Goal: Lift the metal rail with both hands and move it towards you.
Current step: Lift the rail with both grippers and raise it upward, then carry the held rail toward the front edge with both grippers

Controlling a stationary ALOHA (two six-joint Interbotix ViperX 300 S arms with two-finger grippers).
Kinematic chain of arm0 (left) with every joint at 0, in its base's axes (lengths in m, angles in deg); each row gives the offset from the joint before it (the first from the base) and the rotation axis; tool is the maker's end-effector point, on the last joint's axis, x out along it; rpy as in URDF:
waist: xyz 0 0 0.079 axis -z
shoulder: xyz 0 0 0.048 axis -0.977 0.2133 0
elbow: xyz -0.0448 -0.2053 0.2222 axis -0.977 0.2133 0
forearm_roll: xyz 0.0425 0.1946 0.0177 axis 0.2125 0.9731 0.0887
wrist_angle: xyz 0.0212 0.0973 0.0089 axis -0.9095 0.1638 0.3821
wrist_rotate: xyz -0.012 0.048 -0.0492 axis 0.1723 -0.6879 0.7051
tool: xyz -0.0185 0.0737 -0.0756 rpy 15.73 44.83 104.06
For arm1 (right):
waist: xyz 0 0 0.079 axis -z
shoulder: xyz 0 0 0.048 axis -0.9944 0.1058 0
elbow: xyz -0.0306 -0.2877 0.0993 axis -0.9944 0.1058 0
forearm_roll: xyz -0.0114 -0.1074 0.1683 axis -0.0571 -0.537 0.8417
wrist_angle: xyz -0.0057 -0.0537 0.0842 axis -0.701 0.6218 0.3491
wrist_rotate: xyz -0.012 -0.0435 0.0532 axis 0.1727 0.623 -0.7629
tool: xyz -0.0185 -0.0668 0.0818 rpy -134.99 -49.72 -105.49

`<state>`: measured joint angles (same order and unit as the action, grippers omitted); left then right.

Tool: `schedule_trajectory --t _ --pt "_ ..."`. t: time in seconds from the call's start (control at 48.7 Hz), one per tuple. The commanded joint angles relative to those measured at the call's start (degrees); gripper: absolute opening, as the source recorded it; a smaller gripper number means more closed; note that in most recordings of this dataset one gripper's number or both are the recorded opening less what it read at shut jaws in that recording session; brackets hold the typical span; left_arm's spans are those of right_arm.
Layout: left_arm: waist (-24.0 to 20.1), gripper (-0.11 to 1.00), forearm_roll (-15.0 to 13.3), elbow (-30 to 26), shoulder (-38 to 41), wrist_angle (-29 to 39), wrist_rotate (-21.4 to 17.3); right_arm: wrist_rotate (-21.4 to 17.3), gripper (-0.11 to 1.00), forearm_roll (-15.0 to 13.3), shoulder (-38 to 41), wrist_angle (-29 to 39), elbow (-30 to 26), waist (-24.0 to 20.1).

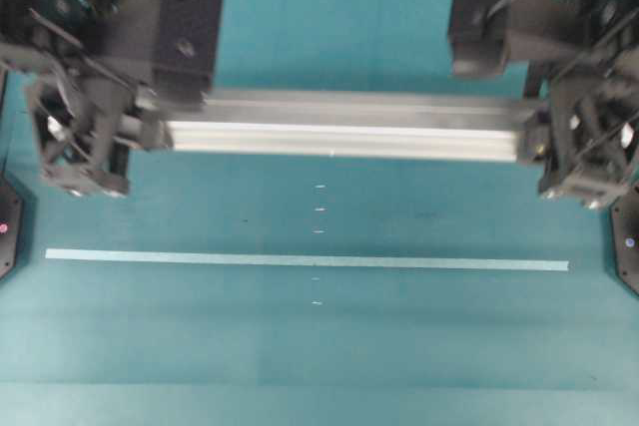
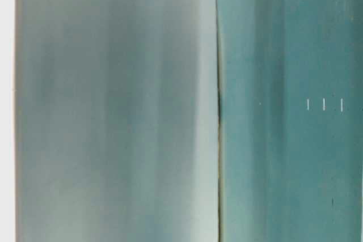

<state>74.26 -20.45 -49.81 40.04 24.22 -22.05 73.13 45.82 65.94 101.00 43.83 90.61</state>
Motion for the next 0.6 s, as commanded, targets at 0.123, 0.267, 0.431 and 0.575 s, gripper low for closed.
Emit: schedule_trajectory --t 0.123,0.267,0.431,0.575 --pt "0.9 0.31 -0.2 7.9 -2.1 -9.8 3.0 -1.5 0.42 0.4 -0.3 -6.9 5.0 -0.3" --pt "1.5 0.31 -0.2 13.6 -2.1 -15.3 3.1 -1.6 0.42 0.4 -0.1 -11.2 11.1 -0.4" --pt "1.5 0.31 -0.1 18.5 -0.8 -18.6 2.8 -1.8 0.42 0.4 0.1 -19.5 18.5 -1.7" --pt "1.7 0.31 -0.1 22.4 0.7 -23.9 3.2 -2.2 0.42 0.4 0.7 -25.5 22.9 -1.8"
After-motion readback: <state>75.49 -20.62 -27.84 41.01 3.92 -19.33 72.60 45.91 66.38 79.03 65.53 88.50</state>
